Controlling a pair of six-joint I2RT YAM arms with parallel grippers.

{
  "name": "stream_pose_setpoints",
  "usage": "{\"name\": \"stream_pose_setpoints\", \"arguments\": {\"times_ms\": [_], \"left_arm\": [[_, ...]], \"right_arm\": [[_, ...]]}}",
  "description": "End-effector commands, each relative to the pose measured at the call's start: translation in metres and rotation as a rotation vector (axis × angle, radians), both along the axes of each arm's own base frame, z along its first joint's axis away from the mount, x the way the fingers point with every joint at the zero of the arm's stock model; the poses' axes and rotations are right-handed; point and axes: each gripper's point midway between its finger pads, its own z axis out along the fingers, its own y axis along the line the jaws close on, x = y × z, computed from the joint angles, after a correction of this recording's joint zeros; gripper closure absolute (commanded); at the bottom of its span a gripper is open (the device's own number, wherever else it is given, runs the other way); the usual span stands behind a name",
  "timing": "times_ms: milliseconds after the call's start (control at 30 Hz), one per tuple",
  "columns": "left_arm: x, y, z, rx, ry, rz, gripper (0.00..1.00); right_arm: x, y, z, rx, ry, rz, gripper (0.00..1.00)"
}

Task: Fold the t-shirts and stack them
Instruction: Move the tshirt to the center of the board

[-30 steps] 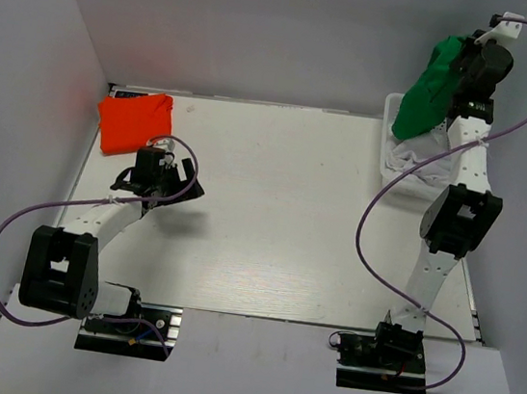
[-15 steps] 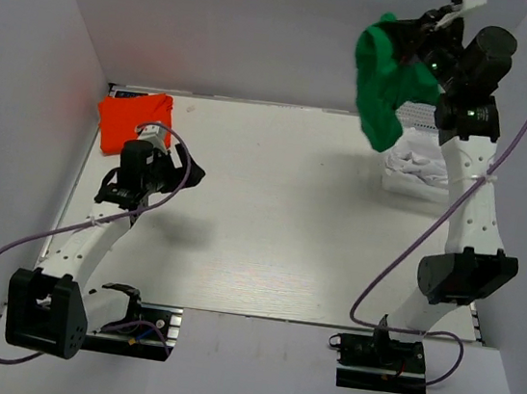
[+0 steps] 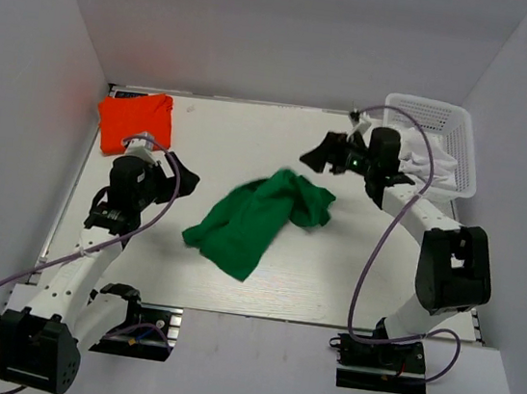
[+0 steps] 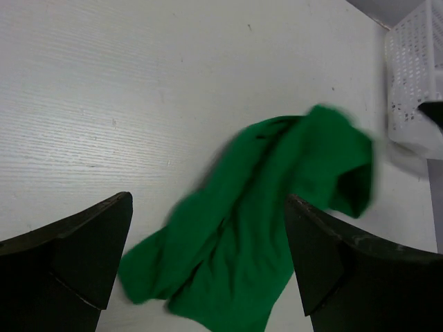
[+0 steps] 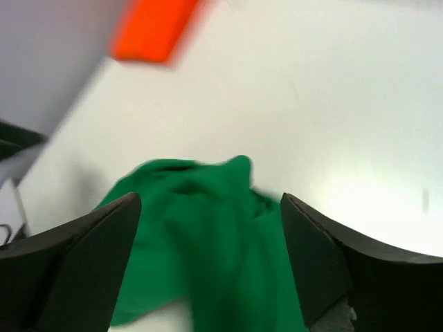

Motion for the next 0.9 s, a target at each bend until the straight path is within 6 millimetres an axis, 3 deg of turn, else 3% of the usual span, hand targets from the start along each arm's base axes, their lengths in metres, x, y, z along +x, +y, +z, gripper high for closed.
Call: {"name": "stream_pose_setpoints", "arguments": {"times_ms": [0,67,100,167,233,333,433,600,733,867], "left_arm": [[0.000,-0.003,-0.015,-0.011,0.052,-0.001,0.00],[-0.001,-0.011,-0.027,-0.028,0.099,-0.047,0.00],[-0.002,-0.016,-0.039,-0.028,0.142,-0.080,0.00],[-0.012,-0.036,-0.047,-0.059,0.162,-0.208,0.00],[-0.025,-0.056,-0.052,-0.112,0.143,-0.324,0.00],[-0.045,-0.071,-0.070,-0.131,0.211,-0.387,0.00],[-0.063,-0.077,-0.093,-0.119,0.317,-0.384,0.00],[-0.103,-0.082,-0.124,-0.113,0.484,-0.388,0.06],[-0.121,-0.077,-0.148,-0.060,0.588,-0.355,0.13],[-0.119,-0.084,-0.150,-0.077,0.566,-0.363,0.16]], "right_arm": [[0.020,-0.034,-0.027,-0.084,-0.011,-0.242,0.10],[0.010,-0.048,-0.061,-0.186,0.049,-0.280,0.10],[0.009,-0.058,-0.060,-0.217,0.038,-0.337,0.10],[-0.008,-0.064,-0.084,-0.248,0.099,-0.353,0.10],[-0.029,-0.069,-0.098,-0.260,0.150,-0.384,0.10],[-0.047,-0.075,-0.103,-0.265,0.169,-0.428,0.10],[-0.067,-0.084,-0.114,-0.308,0.217,-0.460,0.10],[-0.097,-0.080,-0.125,-0.337,0.304,-0.419,0.10],[-0.117,-0.080,-0.144,-0.365,0.350,-0.385,0.10],[-0.127,-0.079,-0.156,-0.382,0.376,-0.355,0.10]]}}
